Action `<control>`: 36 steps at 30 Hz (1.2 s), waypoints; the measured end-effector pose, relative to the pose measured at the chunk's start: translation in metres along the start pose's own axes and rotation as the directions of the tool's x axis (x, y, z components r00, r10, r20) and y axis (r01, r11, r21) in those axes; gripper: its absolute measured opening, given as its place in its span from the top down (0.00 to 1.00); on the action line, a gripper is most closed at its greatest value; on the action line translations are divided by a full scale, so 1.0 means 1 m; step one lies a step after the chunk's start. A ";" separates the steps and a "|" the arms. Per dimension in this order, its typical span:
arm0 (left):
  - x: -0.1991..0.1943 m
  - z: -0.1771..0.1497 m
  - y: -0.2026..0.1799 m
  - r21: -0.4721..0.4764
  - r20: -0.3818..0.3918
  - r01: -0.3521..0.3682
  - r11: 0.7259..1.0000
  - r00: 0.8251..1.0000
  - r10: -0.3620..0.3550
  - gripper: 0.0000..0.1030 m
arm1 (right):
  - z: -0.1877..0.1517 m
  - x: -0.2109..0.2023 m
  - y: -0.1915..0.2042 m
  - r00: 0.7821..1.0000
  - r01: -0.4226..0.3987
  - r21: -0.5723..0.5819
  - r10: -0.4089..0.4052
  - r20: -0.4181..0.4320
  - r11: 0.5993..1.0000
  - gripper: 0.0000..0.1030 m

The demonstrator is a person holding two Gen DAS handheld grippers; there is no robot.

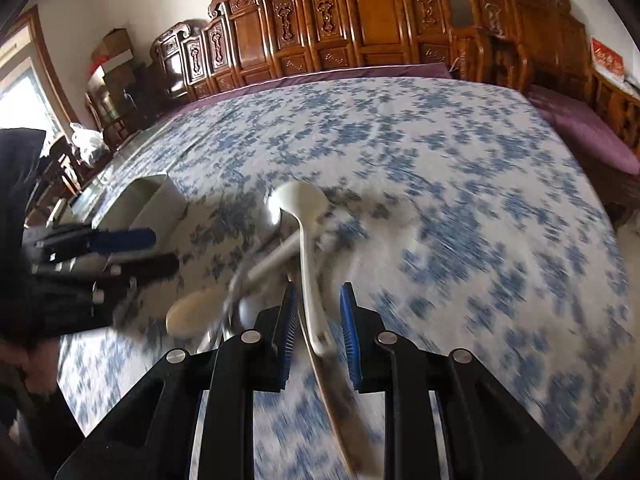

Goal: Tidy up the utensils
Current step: 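Move the right tool back toward the utensil pile, then grasp a white plastic soup spoon by its handle with the right tool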

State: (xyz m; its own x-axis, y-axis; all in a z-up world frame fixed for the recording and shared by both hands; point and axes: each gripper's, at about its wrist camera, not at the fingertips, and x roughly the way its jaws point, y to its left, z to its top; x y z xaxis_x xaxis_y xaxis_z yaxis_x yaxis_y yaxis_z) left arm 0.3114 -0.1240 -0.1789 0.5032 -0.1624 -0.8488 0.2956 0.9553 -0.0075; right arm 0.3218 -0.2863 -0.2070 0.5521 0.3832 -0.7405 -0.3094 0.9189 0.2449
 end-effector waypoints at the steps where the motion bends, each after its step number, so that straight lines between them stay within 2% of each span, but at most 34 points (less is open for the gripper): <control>1: 0.001 0.001 0.000 0.002 -0.001 -0.001 1.000 1.000 0.001 0.54 | 0.005 0.008 0.001 1.000 -0.010 0.004 0.010 -0.004 1.000 0.77; 6: 0.006 0.002 0.004 0.004 -0.006 -0.005 1.000 1.000 0.005 0.54 | 0.025 0.040 0.002 0.998 -0.033 0.017 0.034 -0.055 0.999 0.77; 11: 0.007 0.002 0.006 0.000 -0.006 0.000 1.000 1.000 0.000 0.54 | 0.026 0.055 -0.006 0.996 -0.054 0.047 0.057 -0.072 0.997 0.77; 13: 0.006 0.002 0.006 0.003 -0.002 0.000 1.000 1.000 0.000 0.54 | 0.025 0.062 -0.007 0.995 -0.024 0.026 0.026 -0.101 0.999 0.77; 25: 0.008 0.010 0.001 0.010 0.017 -0.028 1.000 0.999 0.028 0.54 | 0.027 0.066 0.002 0.993 0.010 -0.074 -0.018 -0.121 0.997 0.78; 27: 0.010 0.010 0.000 0.013 0.016 -0.036 0.999 0.999 0.036 0.54 | 0.027 0.066 0.001 0.993 0.015 -0.072 -0.024 -0.119 0.997 0.82; 28: 0.012 0.011 -0.001 0.013 0.013 -0.038 0.999 0.999 0.037 0.54 | 0.028 0.067 0.000 0.993 0.019 -0.073 -0.027 -0.119 0.997 0.88; 34: 0.029 0.015 -0.011 0.014 -0.025 -0.028 1.000 0.999 0.028 0.54 | 0.031 0.060 -0.012 0.995 -0.024 -0.029 0.021 -0.097 0.999 0.92; 36: 0.035 0.017 -0.016 0.014 -0.041 -0.009 1.000 0.999 0.010 0.58 | 0.033 0.056 -0.019 0.996 -0.027 -0.009 0.026 -0.085 1.000 0.93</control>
State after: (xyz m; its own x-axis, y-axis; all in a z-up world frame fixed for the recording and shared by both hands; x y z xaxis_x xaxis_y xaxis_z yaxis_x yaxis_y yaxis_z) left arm 0.3382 -0.1492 -0.1991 0.4726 -0.1430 -0.8696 0.3020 0.9533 0.0074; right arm 0.3839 -0.2798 -0.2323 0.4764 0.3976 -0.7842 -0.3308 0.9074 0.2592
